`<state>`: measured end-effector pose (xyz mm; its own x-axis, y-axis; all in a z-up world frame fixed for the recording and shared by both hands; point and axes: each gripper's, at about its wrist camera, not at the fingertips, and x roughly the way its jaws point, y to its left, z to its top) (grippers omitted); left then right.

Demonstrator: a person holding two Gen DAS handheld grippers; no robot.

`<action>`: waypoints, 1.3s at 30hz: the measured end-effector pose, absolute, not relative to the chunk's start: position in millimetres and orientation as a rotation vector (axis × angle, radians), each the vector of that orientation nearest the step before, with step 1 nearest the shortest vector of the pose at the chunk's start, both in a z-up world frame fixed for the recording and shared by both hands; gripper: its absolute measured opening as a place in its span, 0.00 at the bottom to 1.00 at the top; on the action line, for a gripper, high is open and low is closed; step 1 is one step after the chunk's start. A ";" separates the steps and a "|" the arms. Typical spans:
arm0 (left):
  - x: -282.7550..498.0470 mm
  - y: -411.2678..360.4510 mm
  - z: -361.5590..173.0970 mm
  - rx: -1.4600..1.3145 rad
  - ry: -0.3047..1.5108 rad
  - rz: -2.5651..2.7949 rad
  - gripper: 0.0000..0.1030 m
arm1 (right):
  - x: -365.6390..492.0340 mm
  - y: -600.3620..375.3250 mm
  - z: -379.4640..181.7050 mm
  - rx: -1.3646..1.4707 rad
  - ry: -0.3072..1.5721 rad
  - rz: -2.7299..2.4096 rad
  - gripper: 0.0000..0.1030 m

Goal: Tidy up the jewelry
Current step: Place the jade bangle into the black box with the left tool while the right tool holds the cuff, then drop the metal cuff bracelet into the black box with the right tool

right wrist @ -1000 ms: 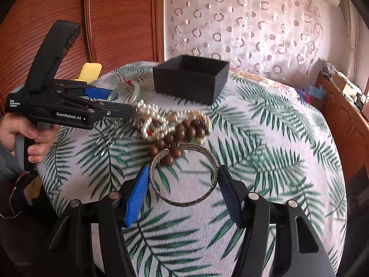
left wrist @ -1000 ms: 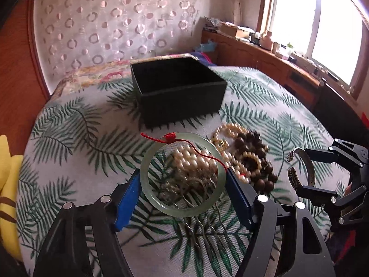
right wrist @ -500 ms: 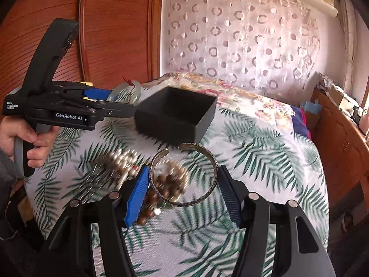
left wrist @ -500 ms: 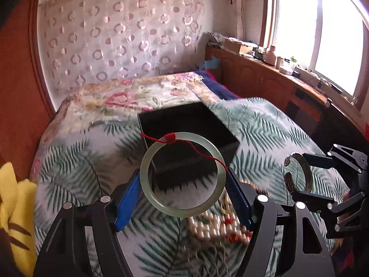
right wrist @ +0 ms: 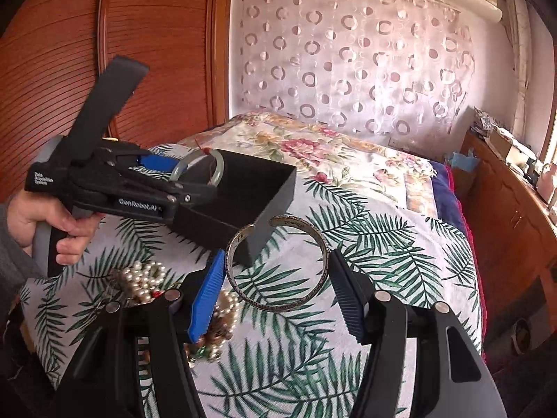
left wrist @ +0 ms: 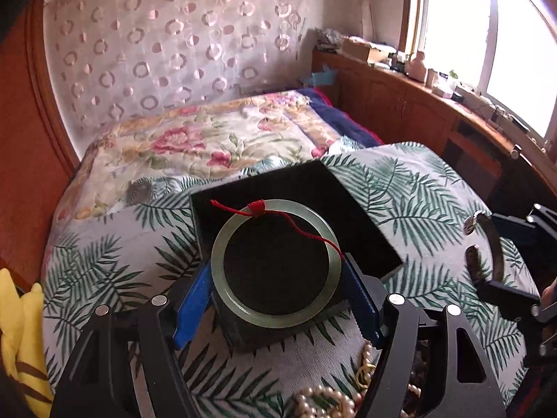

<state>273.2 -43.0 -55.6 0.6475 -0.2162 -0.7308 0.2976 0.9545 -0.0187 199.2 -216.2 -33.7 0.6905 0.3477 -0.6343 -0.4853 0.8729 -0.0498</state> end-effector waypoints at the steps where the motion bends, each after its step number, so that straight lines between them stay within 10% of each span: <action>1: 277.6 -43.0 -59.0 0.104 0.827 -0.290 0.67 | 202.6 -217.0 -34.6 -0.219 0.665 0.469 0.61; 39: 215.7 64.8 -59.1 -0.008 0.695 -0.149 0.90 | 317.7 -85.3 -71.0 -0.318 0.917 0.629 0.62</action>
